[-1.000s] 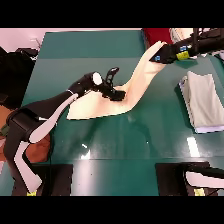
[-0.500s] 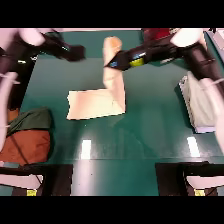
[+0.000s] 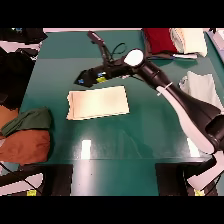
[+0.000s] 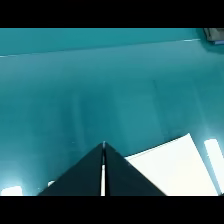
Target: Fold the shirts.
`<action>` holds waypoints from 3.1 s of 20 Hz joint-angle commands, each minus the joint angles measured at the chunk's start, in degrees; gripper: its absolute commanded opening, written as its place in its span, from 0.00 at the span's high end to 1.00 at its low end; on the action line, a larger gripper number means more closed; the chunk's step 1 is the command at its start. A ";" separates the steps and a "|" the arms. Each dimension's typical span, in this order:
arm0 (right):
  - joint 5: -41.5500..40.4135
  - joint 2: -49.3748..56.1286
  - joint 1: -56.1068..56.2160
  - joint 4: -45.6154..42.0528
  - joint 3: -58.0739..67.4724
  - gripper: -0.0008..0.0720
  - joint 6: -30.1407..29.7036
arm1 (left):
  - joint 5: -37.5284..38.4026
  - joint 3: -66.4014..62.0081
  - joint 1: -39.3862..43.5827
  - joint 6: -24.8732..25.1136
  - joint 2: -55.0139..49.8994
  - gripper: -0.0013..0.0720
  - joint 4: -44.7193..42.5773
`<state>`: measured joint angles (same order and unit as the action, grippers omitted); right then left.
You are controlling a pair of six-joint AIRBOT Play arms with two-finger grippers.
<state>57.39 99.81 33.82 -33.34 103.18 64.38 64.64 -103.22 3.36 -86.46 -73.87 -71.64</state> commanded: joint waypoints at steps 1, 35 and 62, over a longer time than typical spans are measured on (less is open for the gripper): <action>4.07 -4.50 -7.50 -8.90 -8.66 0.57 3.74 | 0.57 0.33 1.95 1.46 0.42 0.95 -0.37; 6.62 -11.34 -51.19 -23.69 -9.33 0.97 10.82 | -2.73 1.27 20.13 3.69 -1.70 0.95 2.29; 9.62 -20.65 -69.92 -19.50 -0.04 0.97 9.07 | -1.97 1.27 20.13 -0.04 -1.73 0.95 2.84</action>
<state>61.32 82.24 -34.57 -50.94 106.02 72.75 62.28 -101.95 23.49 -86.70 -75.55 -68.75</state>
